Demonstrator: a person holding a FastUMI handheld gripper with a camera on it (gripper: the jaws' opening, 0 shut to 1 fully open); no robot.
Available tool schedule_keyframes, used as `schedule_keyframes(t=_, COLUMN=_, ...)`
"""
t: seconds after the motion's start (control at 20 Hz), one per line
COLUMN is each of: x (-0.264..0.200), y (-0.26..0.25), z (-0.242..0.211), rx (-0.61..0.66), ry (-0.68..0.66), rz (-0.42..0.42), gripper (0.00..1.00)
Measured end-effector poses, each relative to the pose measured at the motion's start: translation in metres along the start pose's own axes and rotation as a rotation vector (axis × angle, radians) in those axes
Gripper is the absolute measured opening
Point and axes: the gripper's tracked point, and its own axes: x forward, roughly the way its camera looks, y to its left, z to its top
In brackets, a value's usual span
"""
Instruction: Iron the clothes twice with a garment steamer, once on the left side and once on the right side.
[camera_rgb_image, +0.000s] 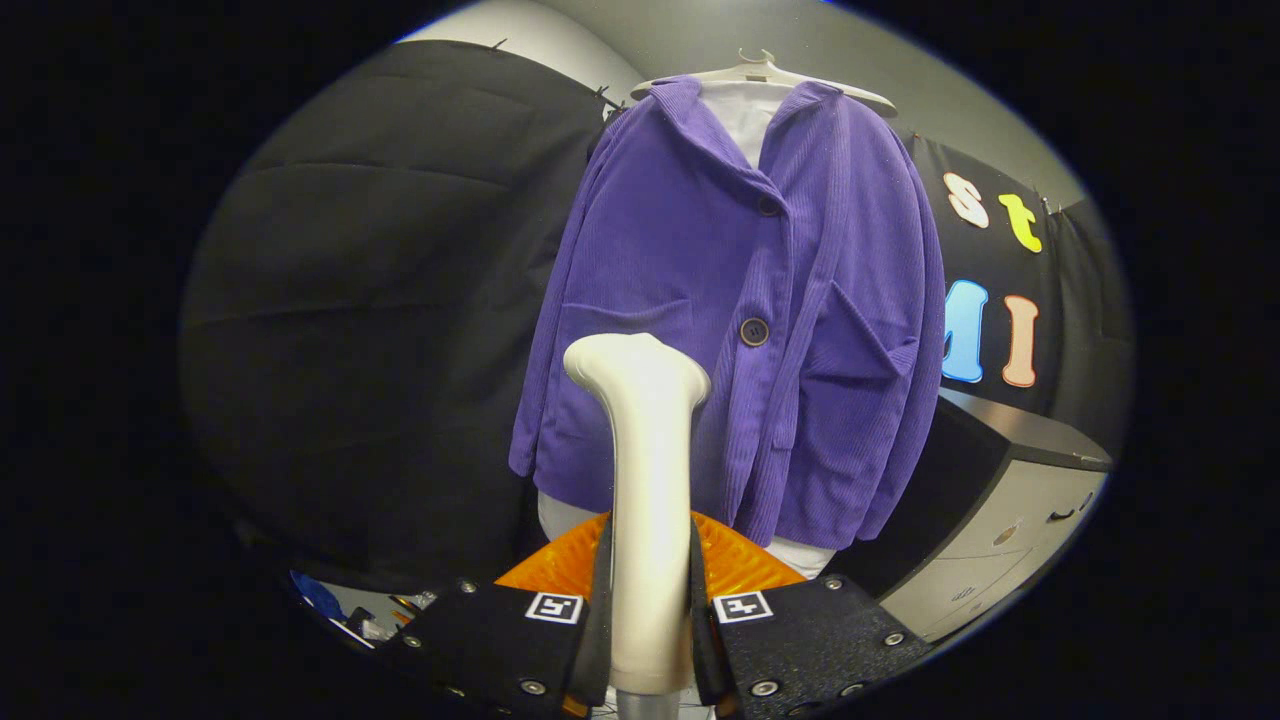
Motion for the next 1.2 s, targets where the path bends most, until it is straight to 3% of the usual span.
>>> schedule_keyframes(t=0.75, x=0.006, y=0.024, z=-0.086, rx=-0.001, ry=0.162, rz=0.025, gripper=0.33)
schedule_keyframes(t=1.2, x=-0.054, y=0.01, z=-0.118, rx=0.05, ry=0.211, rz=0.016, gripper=0.33)
